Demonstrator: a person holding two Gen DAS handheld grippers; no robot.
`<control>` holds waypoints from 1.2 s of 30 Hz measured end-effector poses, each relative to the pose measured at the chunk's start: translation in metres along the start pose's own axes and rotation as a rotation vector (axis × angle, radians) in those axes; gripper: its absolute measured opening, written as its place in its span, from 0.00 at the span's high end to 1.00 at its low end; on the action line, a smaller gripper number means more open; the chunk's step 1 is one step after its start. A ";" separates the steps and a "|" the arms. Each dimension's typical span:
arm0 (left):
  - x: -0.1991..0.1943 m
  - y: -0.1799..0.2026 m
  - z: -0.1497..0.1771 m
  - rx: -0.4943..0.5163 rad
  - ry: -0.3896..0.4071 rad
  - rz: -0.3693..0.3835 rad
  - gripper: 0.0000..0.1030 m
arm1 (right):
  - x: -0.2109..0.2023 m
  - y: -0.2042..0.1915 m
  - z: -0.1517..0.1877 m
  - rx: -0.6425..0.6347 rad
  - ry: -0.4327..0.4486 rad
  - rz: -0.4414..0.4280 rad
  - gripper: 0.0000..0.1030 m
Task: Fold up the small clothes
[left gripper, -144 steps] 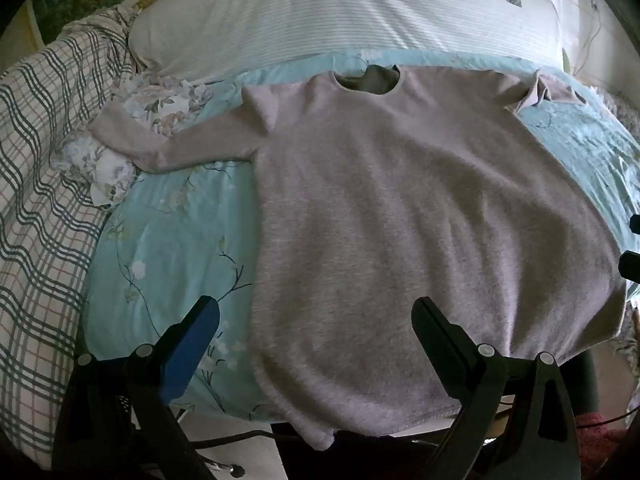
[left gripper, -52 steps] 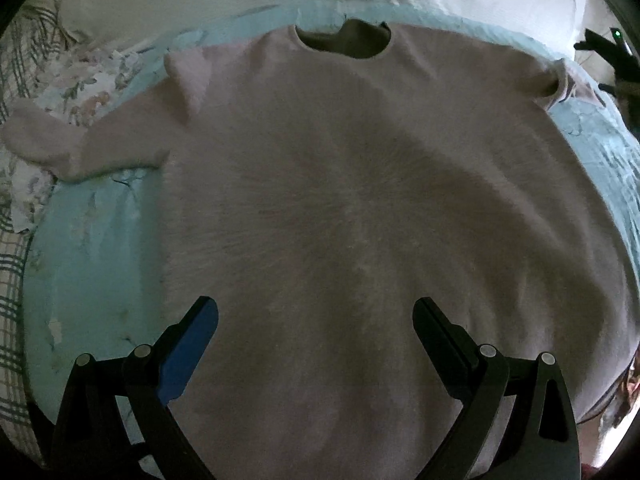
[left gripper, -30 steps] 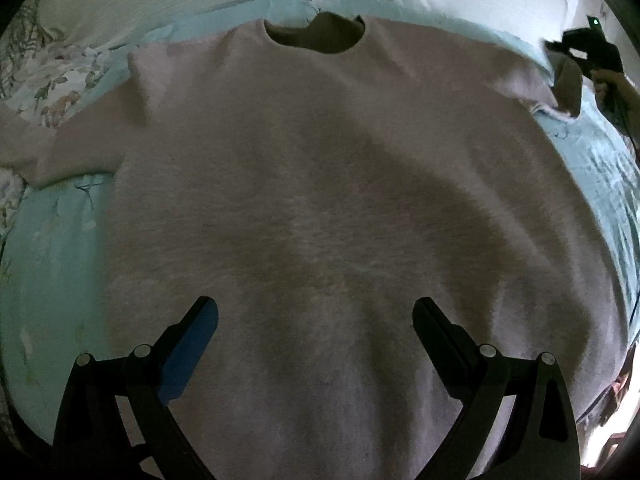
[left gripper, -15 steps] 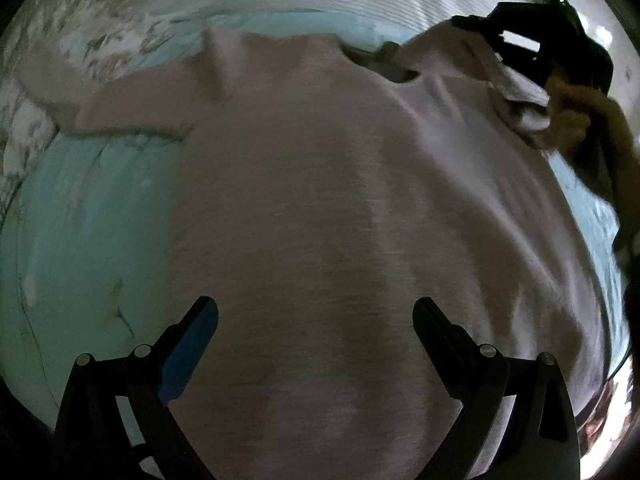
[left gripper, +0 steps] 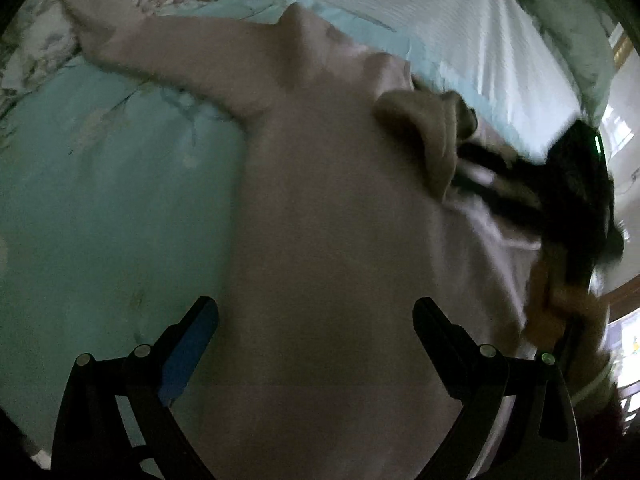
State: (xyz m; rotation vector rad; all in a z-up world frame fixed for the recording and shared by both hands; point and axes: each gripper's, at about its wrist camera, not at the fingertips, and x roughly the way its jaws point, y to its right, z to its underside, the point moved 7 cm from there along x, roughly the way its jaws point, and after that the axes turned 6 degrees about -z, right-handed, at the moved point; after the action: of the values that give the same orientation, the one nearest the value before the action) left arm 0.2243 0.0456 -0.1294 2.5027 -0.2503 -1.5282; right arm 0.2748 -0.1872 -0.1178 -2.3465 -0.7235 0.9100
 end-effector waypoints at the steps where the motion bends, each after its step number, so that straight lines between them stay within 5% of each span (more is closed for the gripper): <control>1: 0.004 0.002 -0.006 0.008 0.002 0.007 0.05 | -0.008 0.002 0.003 0.018 0.018 -0.005 0.37; 9: 0.037 0.091 -0.068 0.149 0.018 0.124 0.04 | -0.094 0.034 0.014 0.176 0.274 0.019 0.36; 12: 0.067 0.111 -0.090 0.179 0.020 0.051 0.05 | -0.116 0.040 0.015 0.201 0.324 0.030 0.36; 13: 0.080 0.111 -0.099 0.188 0.030 -0.013 0.15 | -0.122 0.040 0.017 0.204 0.334 0.036 0.36; 14: 0.088 0.106 -0.106 0.199 0.046 -0.075 0.37 | -0.127 0.040 0.018 0.202 0.339 0.042 0.36; 16: 0.090 0.094 -0.110 0.193 0.052 -0.101 0.49 | -0.138 0.038 0.021 0.190 0.357 0.056 0.35; 23: 0.067 0.038 -0.094 0.071 0.062 0.057 0.38 | -0.139 0.038 0.028 0.218 0.376 0.047 0.32; 30: 0.082 0.060 -0.119 0.143 0.030 0.128 0.29 | -0.142 0.031 0.034 0.200 0.366 0.048 0.32; 33: 0.097 0.069 -0.130 0.185 0.025 0.145 0.50 | -0.155 0.034 0.035 0.202 0.388 0.069 0.32; 35: 0.103 0.074 -0.134 0.206 0.020 0.145 0.96 | -0.164 0.037 0.035 0.206 0.407 0.087 0.32; 36: 0.101 0.073 -0.135 0.200 0.029 0.139 0.96 | -0.169 0.038 0.035 0.207 0.414 0.096 0.32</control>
State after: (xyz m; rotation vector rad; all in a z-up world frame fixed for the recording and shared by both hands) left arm 0.3871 -0.0388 -0.1367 2.5908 -0.5875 -1.4774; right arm 0.1538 -0.3126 -0.0898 -2.2907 -0.3340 0.4814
